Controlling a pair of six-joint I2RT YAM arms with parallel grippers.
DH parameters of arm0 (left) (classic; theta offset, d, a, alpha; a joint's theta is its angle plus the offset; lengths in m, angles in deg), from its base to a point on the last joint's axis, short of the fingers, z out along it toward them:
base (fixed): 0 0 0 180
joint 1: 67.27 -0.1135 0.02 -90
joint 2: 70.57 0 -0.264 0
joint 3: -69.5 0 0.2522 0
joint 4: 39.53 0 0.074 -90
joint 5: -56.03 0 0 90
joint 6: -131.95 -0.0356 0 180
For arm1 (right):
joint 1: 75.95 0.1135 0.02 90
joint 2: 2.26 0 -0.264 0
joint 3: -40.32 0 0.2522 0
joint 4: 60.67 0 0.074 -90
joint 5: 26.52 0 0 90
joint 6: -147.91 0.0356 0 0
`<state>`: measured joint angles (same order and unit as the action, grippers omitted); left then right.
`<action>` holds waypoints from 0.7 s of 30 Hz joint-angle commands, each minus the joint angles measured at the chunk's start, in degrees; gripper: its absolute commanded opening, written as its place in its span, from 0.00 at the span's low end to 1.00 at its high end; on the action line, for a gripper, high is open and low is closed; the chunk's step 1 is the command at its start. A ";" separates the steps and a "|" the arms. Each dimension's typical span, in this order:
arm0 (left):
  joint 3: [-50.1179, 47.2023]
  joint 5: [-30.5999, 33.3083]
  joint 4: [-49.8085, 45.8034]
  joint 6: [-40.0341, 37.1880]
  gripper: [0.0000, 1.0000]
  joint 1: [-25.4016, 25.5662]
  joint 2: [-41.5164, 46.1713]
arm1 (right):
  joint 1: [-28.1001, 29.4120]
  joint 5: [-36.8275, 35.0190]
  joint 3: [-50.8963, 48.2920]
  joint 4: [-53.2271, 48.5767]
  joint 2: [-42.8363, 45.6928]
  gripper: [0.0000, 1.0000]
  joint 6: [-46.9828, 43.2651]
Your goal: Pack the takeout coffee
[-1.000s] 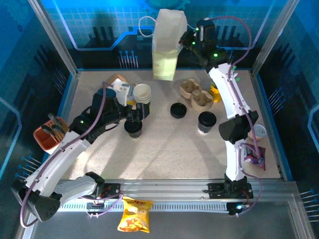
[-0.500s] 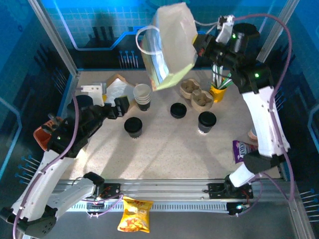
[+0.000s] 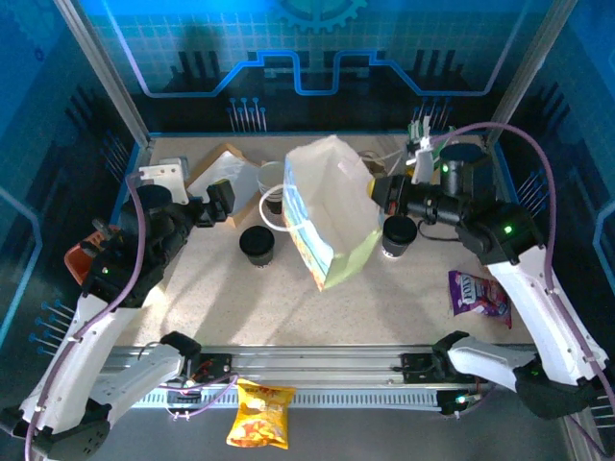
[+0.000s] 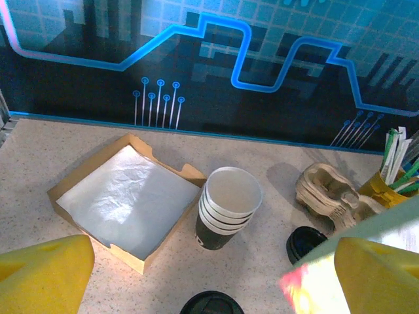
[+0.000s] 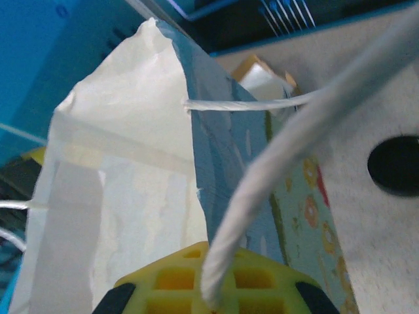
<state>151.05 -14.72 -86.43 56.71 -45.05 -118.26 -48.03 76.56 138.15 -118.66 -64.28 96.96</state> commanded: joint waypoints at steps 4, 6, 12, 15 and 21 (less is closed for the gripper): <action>-0.64 -8.37 1.59 1.33 0.94 -0.60 -0.22 | 2.55 -1.19 -9.15 1.97 1.66 0.00 -1.47; -0.76 -10.10 1.44 1.64 0.94 -0.60 -0.61 | 2.80 -1.85 -10.52 2.42 1.07 0.00 -2.46; -1.68 -12.11 0.89 1.21 0.94 -0.60 -0.89 | 2.93 -3.02 -13.84 5.49 -1.47 0.01 -6.16; -2.20 -13.00 1.06 0.96 0.94 -0.60 -1.17 | 2.84 -1.63 -14.98 7.82 -3.20 0.02 -6.87; -2.64 -14.21 1.15 0.53 0.94 -0.60 -2.24 | 2.75 -0.90 -15.18 8.72 -5.99 0.07 -8.96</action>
<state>149.37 -27.03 -86.00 57.06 -45.05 -120.18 -45.85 74.49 123.09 -112.13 -69.85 90.36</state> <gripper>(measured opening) 0.942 0.072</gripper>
